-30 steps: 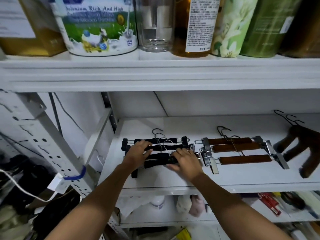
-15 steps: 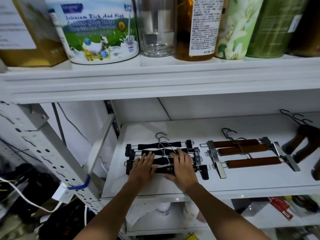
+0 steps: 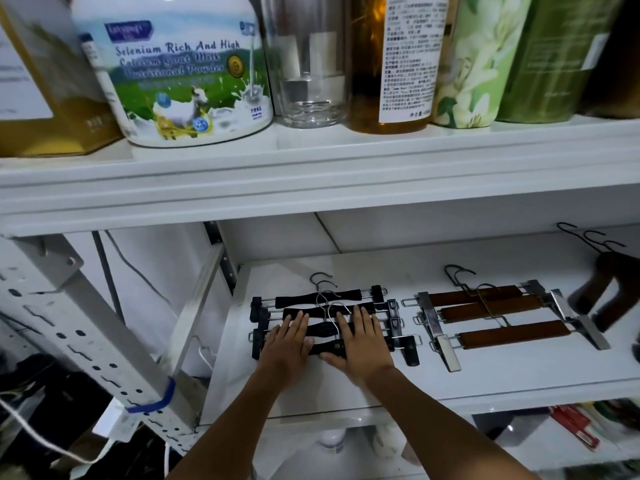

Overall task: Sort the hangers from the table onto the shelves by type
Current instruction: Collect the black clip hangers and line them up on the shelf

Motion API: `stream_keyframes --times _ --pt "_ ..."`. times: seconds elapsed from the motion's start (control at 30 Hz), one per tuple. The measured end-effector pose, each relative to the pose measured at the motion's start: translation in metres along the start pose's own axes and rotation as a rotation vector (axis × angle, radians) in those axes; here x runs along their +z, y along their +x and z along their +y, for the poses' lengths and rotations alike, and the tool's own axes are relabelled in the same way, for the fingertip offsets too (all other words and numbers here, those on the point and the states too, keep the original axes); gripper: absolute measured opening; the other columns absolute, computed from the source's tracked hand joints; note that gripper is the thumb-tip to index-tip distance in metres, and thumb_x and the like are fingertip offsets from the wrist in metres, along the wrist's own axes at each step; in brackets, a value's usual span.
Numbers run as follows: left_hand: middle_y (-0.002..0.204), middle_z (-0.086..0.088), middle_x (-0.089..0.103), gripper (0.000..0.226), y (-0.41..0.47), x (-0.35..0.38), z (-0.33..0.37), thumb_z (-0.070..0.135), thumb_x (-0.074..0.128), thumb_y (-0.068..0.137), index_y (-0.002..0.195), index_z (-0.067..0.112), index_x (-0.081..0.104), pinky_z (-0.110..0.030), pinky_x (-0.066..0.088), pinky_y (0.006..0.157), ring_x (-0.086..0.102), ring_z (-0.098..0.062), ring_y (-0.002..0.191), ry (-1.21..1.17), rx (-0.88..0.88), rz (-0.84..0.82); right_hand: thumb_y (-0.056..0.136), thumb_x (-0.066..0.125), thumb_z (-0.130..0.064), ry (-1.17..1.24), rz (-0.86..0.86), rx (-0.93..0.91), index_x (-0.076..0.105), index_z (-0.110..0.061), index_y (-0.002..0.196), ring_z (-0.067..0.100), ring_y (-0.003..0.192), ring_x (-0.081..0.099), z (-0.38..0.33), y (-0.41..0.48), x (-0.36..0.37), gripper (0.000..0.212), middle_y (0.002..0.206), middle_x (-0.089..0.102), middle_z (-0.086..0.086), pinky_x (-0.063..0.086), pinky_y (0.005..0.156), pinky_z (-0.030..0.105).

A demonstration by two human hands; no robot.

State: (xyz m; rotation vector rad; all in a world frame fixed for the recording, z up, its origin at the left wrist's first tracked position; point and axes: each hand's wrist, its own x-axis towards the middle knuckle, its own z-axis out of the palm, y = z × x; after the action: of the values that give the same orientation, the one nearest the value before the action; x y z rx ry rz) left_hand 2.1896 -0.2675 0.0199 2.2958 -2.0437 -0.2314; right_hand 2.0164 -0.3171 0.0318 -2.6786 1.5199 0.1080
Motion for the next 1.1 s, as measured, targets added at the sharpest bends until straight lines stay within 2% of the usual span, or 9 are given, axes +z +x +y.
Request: stream_keyframes --times 0.43,0.53,0.8,0.9,1.0,1.1 --pt "0.160 0.003 -0.004 0.055 0.016 0.001 -0.004 0.041 0.014 0.102 0.151 0.022 -0.004 -0.032 -0.003 0.119 -0.007 -0.015 0.148 0.022 -0.001 0.009 0.085 0.020 -0.078 0.012 -0.002 0.008 -0.008 -0.019 0.153 0.034 0.147 -0.012 0.001 0.014 -0.002 0.094 0.159 -0.008 0.021 -0.008 0.118 0.045" --pt "0.160 0.003 -0.005 0.055 0.016 -0.001 -0.003 0.040 0.014 0.103 0.151 0.021 -0.004 -0.032 -0.003 0.119 -0.007 -0.015 0.148 0.023 -0.005 -0.013 0.085 0.022 -0.077 0.025 0.004 0.004 -0.012 -0.019 0.152 0.034 0.147 -0.012 0.001 0.014 -0.002 0.095 0.159 -0.008 0.021 -0.007 0.118 0.045" --pt "0.161 -0.001 -0.001 0.060 0.017 -0.026 0.001 0.041 0.023 0.102 0.151 0.017 -0.001 -0.036 0.002 0.120 -0.002 -0.018 0.148 -0.016 0.009 -0.147 0.082 0.045 -0.073 0.203 -0.057 -0.020 -0.025 -0.019 0.148 0.029 0.148 -0.009 0.008 0.006 -0.029 0.110 0.160 -0.005 0.019 -0.009 0.118 0.044" --pt "0.159 -0.003 0.018 0.059 0.019 -0.045 0.012 0.040 0.029 0.101 0.151 0.015 0.011 -0.038 0.013 0.120 0.015 -0.020 0.146 -0.011 0.001 -0.065 0.088 0.047 -0.064 0.196 0.027 -0.062 -0.009 -0.018 0.153 0.027 0.148 0.002 0.024 -0.006 -0.044 0.097 0.160 0.008 0.015 -0.005 0.120 0.043" --pt "0.151 -0.003 0.037 0.054 0.028 -0.074 0.041 0.040 0.036 0.099 0.148 0.020 0.025 -0.035 0.025 0.115 0.035 -0.022 0.138 -0.031 0.040 0.023 0.096 0.044 -0.047 0.115 0.154 -0.123 0.025 -0.018 0.149 0.025 0.137 0.034 0.055 -0.019 -0.065 0.063 0.149 0.038 0.009 0.016 0.116 0.037" --pt "0.146 -0.002 0.044 0.052 0.042 -0.102 0.095 0.040 0.043 0.097 0.146 0.024 0.033 -0.030 0.035 0.108 0.044 -0.022 0.131 -0.021 0.159 0.074 0.098 0.040 -0.036 0.089 0.257 -0.072 0.039 -0.021 0.141 0.024 0.125 0.046 0.097 -0.039 -0.087 0.046 0.137 0.051 0.006 0.028 0.106 0.035"
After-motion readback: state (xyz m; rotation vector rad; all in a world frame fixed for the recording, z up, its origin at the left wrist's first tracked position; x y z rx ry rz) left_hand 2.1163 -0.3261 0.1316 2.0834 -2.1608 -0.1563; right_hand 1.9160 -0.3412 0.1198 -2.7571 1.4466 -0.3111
